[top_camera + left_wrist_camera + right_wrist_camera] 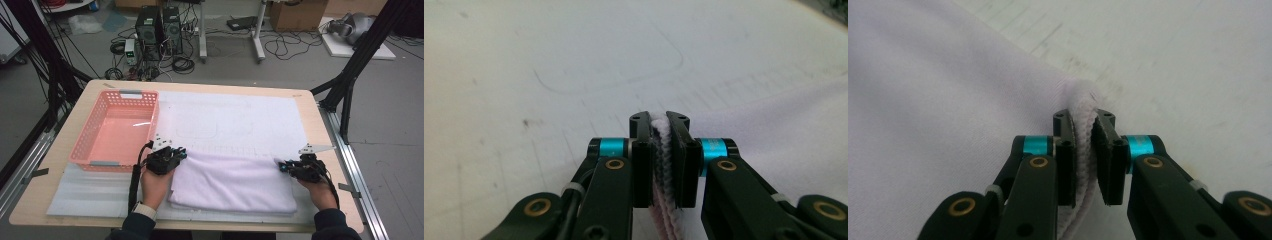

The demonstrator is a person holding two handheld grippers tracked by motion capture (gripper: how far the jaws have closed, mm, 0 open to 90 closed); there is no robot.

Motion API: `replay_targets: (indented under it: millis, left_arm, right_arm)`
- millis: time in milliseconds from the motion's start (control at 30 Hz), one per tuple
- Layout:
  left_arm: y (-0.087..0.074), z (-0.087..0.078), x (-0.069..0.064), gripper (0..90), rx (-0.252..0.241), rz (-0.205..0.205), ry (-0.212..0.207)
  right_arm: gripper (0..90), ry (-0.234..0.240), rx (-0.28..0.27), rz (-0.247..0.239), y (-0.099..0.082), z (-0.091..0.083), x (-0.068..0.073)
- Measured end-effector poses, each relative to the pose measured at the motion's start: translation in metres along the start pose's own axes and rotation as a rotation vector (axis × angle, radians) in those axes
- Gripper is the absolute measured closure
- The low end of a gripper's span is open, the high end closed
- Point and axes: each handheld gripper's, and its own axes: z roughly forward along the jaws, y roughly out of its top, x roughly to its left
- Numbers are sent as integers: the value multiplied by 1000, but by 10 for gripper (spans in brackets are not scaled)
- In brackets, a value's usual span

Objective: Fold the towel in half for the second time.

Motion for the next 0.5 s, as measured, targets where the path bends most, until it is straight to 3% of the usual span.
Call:
replay_targets:
  millis: [67,133,300,500]
  left_arm:
    - [6,1,0,815,-28,-2,19]
    - [12,5,-3,815,-57,-1,43]
    - [20,18,0,815,-80,7,93]
    - [27,32,10,814,-81,-31,141]
  right_arm:
    - [808,-10,-51,16,3,-2,-4]
    - [808,-42,-86,3,7,-2,-7]
    - [808,-121,-108,-13,23,5,-15]
    - [811,-201,-120,-22,46,22,-20]
